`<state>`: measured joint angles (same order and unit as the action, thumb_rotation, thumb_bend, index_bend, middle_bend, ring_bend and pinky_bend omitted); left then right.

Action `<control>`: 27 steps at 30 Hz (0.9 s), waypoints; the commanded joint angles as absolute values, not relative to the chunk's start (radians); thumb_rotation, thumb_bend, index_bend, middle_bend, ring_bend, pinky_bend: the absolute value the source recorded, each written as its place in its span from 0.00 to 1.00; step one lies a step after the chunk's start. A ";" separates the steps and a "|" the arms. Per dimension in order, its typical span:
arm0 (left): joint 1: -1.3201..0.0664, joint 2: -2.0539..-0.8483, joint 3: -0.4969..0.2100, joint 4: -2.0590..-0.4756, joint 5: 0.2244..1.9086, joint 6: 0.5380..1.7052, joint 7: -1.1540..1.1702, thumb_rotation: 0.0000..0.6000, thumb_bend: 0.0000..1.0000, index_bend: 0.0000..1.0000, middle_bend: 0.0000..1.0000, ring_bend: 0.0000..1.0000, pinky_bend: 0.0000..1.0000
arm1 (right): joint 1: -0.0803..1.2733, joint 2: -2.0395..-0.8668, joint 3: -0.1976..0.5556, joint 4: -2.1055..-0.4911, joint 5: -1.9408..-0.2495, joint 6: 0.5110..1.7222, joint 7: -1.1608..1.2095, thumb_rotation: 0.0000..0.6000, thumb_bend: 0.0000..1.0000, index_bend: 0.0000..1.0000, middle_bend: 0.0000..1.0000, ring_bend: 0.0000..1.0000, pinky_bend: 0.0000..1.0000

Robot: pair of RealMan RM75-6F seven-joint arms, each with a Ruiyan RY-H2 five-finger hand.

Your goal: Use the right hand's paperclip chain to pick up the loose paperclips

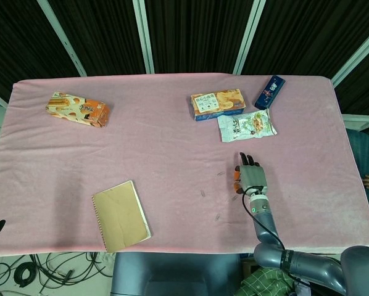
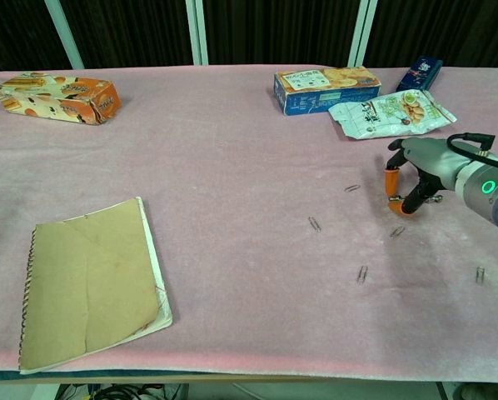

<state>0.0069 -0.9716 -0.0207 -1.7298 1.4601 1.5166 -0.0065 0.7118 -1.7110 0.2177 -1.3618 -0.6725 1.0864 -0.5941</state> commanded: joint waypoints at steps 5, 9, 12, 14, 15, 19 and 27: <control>0.005 -0.971 -0.022 -1.729 1.457 1.514 -0.008 1.00 0.22 0.03 0.00 0.00 0.00 | 0.711 -1.712 0.222 -1.355 -0.672 1.081 -0.596 1.00 0.30 0.55 0.00 0.01 0.19; 0.007 -0.970 -0.022 -1.729 1.456 1.516 -0.011 1.00 0.22 0.03 0.00 0.00 0.00 | 0.709 -1.709 0.225 -1.351 -0.670 1.079 -0.596 1.00 0.31 0.55 0.00 0.01 0.19; 0.007 -0.970 -0.022 -1.729 1.456 1.516 -0.011 1.00 0.22 0.03 0.00 0.00 0.00 | 0.706 -1.704 0.222 -1.351 -0.669 1.074 -0.600 1.00 0.31 0.55 0.00 0.01 0.19; 0.007 -0.971 -0.021 -1.729 1.457 1.515 -0.009 1.00 0.22 0.03 0.00 0.00 0.00 | 0.705 -1.700 0.220 -1.353 -0.667 1.068 -0.602 1.00 0.31 0.55 0.00 0.01 0.19; 0.006 -0.971 -0.021 -1.729 1.457 1.514 -0.008 1.00 0.22 0.03 0.00 0.00 0.00 | 0.705 -1.698 0.220 -1.355 -0.666 1.066 -0.602 1.00 0.31 0.55 0.00 0.01 0.19; 0.006 -0.972 -0.021 -1.730 1.456 1.514 -0.004 1.00 0.22 0.03 0.00 0.00 0.00 | 0.704 -1.692 0.220 -1.358 -0.667 1.063 -0.603 1.00 0.31 0.55 0.00 0.01 0.19; 0.007 -0.972 -0.021 -1.732 1.456 1.515 -0.002 1.00 0.22 0.03 0.00 0.00 0.00 | 0.703 -1.691 0.214 -1.347 -0.673 1.062 -0.614 1.00 0.31 0.55 0.00 0.01 0.19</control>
